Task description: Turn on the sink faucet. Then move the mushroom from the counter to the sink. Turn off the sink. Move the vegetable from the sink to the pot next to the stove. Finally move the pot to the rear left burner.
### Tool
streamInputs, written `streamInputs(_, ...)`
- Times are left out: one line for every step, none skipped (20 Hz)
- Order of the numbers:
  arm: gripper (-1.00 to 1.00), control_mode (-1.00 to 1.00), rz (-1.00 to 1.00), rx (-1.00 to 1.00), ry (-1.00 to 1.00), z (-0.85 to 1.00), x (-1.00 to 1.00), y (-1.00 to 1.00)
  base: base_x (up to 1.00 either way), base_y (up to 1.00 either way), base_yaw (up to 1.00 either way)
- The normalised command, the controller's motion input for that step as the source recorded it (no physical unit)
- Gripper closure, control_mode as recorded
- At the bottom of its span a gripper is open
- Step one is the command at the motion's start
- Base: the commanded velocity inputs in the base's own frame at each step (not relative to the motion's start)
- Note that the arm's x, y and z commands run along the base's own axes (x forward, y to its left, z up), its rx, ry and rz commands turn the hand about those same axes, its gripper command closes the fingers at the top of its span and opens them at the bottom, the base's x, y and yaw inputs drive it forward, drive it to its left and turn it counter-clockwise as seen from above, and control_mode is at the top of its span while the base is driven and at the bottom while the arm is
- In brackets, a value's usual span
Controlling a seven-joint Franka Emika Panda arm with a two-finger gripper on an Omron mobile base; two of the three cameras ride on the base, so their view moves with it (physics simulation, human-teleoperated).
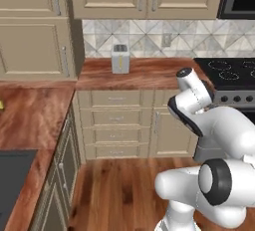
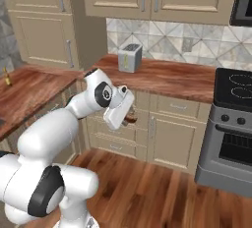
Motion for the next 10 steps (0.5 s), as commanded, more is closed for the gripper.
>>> streamInputs(1.00,1.00,0.00,0.00,0.00,0.00,0.00,0.00,-0.02,-0.35,-0.41)
streamInputs(1.00,1.00,0.00,0.00,0.00,0.00,0.00,0.00,0.00,-0.41,-0.39)
streamInputs(1.00,1.00,0.00,0.00,0.00,0.00,0.00,0.00,0.00,-0.43,-0.37)
streamInputs(1.00,1.00,0.00,0.00,0.00,0.00,0.00,0.00,0.00,-0.41,-0.37)
streamInputs(1.00,1.00,0.00,0.00,0.00,0.00,0.00,0.00,0.00,-0.40,-0.35)
streamInputs(1.00,1.00,0.00,0.00,0.00,0.00,0.00,0.00,0.00,-0.41,-0.33)
streamInputs(1.00,1.00,0.00,0.00,0.00,0.00,0.00,0.00,0.01,-0.51,-0.30)
streamInputs(1.00,1.00,0.00,0.00,0.00,0.00,0.00,0.00,0.02,-0.52,-0.27)
streamInputs(1.00,1.00,0.00,0.00,0.00,0.00,0.00,0.00,0.08,-0.51,-0.25)
streamInputs(1.00,1.00,0.00,0.00,0.00,0.00,0.00,0.00,0.14,-0.51,-0.22)
